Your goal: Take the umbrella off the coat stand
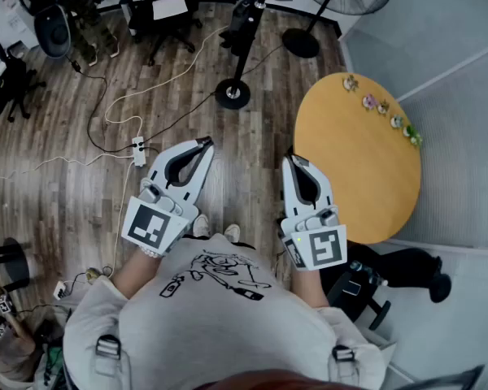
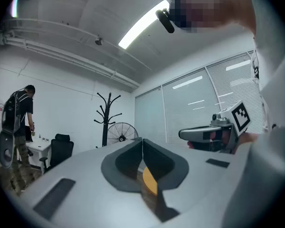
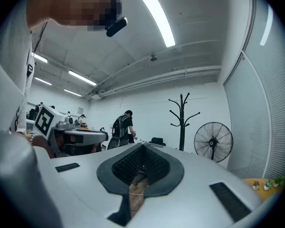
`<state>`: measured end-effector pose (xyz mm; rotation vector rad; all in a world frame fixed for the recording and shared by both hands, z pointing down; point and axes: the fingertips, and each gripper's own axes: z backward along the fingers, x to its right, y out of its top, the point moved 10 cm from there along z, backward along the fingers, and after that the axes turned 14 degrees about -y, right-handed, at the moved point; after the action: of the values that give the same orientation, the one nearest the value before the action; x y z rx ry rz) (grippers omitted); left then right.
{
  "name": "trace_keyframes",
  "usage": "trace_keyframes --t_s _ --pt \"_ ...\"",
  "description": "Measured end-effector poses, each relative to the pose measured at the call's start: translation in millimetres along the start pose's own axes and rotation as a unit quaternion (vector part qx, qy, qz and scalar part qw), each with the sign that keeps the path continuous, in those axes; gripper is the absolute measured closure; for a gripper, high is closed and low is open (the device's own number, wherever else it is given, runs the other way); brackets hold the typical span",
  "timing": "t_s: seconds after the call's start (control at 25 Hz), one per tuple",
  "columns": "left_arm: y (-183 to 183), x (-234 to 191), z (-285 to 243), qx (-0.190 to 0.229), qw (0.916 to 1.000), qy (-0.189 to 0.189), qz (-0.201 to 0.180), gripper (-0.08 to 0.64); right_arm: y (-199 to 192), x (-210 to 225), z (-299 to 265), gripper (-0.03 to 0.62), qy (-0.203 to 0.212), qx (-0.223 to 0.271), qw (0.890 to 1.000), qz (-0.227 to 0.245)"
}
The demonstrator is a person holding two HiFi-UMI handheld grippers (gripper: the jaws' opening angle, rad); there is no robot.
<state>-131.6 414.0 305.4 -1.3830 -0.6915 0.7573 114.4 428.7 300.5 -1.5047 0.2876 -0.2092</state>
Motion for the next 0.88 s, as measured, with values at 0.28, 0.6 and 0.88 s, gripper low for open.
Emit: trace_keyframes --t_s 0.28,0.6,0.88 --pt "-3 2 9 -0.002 1.0000 -0.004 0.003 0.551 1 -7 5 0.578 -0.006 0.003 1.000 -0.003" --pt "-6 -5 25 0.002 0.9999 -0.012 0.010 0.551 2 -26 4 0.577 -0.008 0.007 1.000 -0.002" --pt "-3 -16 53 0.006 0.9999 -0.009 0.013 0.551 4 -53 -2 0.577 -0.013 0.006 1.000 0.001"
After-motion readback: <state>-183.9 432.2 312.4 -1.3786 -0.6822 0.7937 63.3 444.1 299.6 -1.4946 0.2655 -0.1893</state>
